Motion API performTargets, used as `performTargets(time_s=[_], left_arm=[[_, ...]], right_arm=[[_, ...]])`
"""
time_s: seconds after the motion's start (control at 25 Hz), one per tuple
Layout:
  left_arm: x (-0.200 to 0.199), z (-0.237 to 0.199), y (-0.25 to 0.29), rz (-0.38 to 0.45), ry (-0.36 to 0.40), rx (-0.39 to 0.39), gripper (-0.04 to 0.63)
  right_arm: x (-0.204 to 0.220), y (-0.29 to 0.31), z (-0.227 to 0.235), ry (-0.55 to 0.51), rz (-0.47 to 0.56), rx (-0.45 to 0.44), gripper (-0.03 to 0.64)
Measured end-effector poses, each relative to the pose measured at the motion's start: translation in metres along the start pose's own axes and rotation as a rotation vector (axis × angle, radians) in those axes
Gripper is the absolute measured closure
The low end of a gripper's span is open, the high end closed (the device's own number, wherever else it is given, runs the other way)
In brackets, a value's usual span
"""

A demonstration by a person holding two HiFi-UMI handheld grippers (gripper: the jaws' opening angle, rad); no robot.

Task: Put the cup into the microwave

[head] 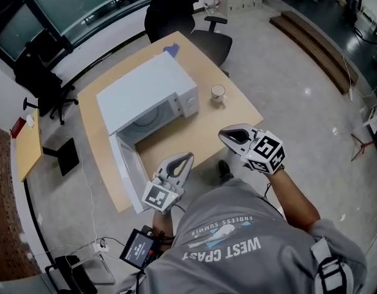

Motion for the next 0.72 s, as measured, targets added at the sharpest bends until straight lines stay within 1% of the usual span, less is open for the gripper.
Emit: performTargets(time_s=[0.16,0.28,0.4,0.56,0.72], left_arm=[[-0.001,-0.008,0.000,-0.013,-0.003,-0.036,0.572],[0.004,-0.015,0.005,-0.025,-0.025,-0.063,0.572],[0.011,-0.021,0.015,-0.042,-0.047,-0.075,0.572],[0.027,-0.032,0.033,-0.075,-0.068,-0.083,0.572],[0.044,-0.043,0.055,-0.126,-0.103,-0.085,0.572]], right_arm=[[-0.007,0.009,0.009,-0.007,-0.010,-0.032,0.597],[-0.010,0.016,0.020,-0.008,-0.028,-0.050,0.597],[-0.007,0.025,0.038,0.003,-0.045,-0.061,0.597],[0.009,0.040,0.077,0.028,-0.074,-0.055,0.597],[0.033,0.057,0.131,0.073,-0.116,-0.022,0.597]])
Point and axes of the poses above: the fingertips, and each gripper's own axes: y forward along the fingers, z to its right, x out of its underside, the point moved 1 cm from there along -y, backward along the fingers, and after that the axes turned 6 degrees about y, right-handed, at the moved point
